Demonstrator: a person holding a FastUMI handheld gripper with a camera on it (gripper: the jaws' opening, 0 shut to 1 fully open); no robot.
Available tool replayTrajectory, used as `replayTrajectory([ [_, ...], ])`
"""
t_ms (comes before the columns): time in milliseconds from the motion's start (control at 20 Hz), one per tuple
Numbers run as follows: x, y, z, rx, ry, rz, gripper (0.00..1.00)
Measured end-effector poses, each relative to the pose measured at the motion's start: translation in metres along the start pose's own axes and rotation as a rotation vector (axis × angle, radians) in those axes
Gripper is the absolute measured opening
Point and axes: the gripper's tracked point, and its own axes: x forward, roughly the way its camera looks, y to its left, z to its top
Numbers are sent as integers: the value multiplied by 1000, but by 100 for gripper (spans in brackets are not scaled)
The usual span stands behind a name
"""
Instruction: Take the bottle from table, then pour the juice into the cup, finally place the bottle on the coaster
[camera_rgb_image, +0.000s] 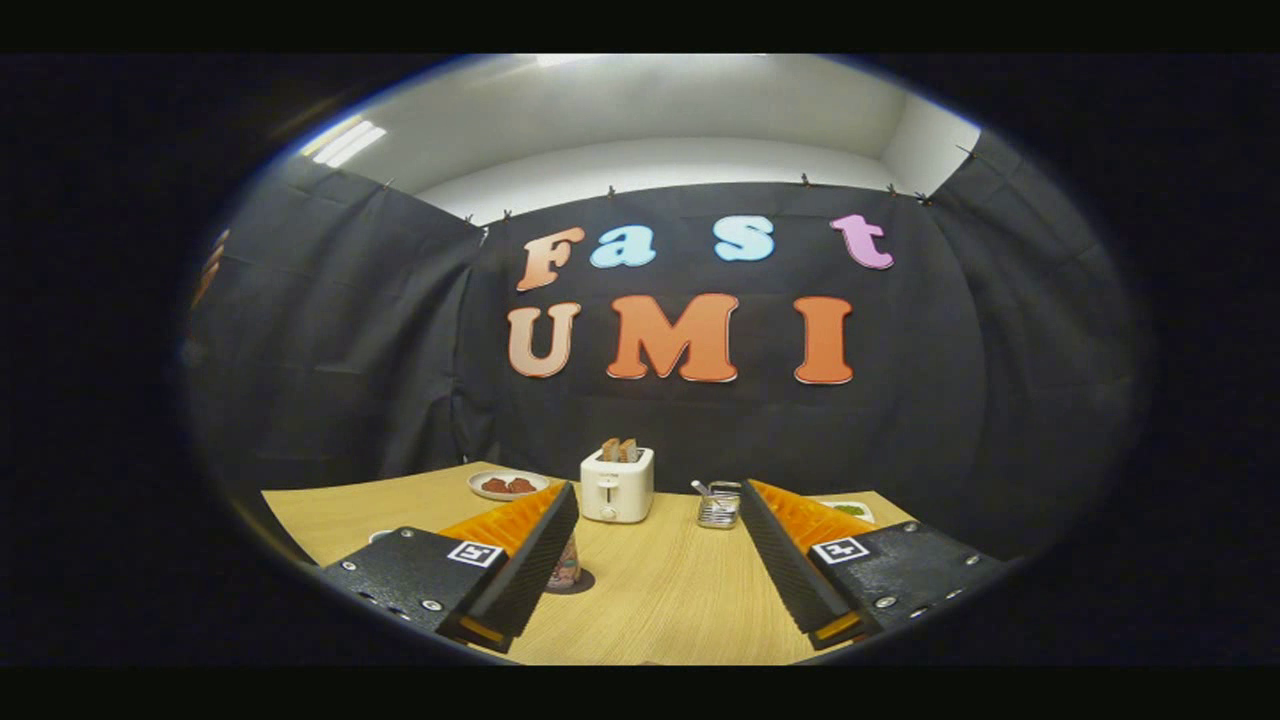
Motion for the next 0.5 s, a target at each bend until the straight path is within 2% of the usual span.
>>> replayTrajectory([
  [350, -20, -39, 21, 30, -47, -90, 96],
  [500, -18, -36, 27, 45, -69, -78, 96],
])
